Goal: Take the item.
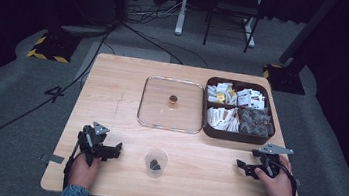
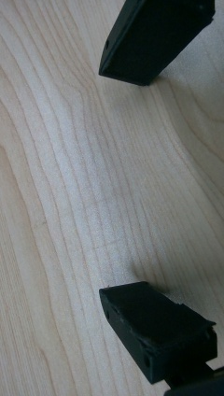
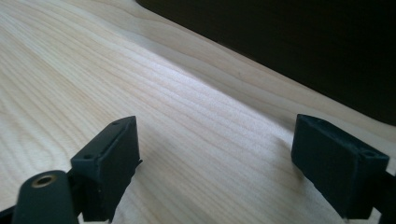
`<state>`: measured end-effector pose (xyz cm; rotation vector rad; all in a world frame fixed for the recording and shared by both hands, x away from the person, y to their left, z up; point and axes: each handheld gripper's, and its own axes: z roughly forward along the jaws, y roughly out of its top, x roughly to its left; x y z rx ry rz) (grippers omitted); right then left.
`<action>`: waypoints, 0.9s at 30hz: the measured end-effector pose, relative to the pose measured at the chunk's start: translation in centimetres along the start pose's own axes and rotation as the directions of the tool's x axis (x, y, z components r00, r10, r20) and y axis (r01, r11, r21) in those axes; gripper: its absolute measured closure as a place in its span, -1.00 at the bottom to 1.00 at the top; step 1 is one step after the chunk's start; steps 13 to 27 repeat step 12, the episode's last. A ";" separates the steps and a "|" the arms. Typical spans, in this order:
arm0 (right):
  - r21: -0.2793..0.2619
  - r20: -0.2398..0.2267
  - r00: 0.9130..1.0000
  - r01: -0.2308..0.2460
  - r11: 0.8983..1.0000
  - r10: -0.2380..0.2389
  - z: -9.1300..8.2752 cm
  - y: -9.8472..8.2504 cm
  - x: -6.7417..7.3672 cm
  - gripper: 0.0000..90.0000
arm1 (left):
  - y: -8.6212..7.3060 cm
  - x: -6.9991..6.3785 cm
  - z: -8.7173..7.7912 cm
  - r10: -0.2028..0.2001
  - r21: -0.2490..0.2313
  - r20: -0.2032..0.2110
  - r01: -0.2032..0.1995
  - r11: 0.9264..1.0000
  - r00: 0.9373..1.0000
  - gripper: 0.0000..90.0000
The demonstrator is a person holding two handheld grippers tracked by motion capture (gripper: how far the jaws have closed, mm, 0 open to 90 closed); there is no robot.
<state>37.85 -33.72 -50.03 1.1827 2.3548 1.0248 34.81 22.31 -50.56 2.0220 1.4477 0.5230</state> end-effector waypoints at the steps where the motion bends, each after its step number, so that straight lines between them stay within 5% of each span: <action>1: -0.005 0.016 1.000 0.017 1.000 -0.017 0.1 -0.1 0.1 -0.67 | 0.0 0.0 0.0 0.000 0.000 -0.001 0.000 1.000 1.000 -1.00; 7: -0.012 0.056 0.998 0.013 1.000 -0.012 0.6 -0.1 0.8 -0.80 | 0.0 0.0 0.0 -0.001 0.001 -0.004 0.001 1.000 1.000 -1.00; 27: -0.009 0.054 0.998 0.011 1.000 -0.011 0.6 -0.1 0.9 -0.83 | 0.0 -0.1 0.0 -0.004 0.001 -0.003 0.004 1.000 1.000 -1.00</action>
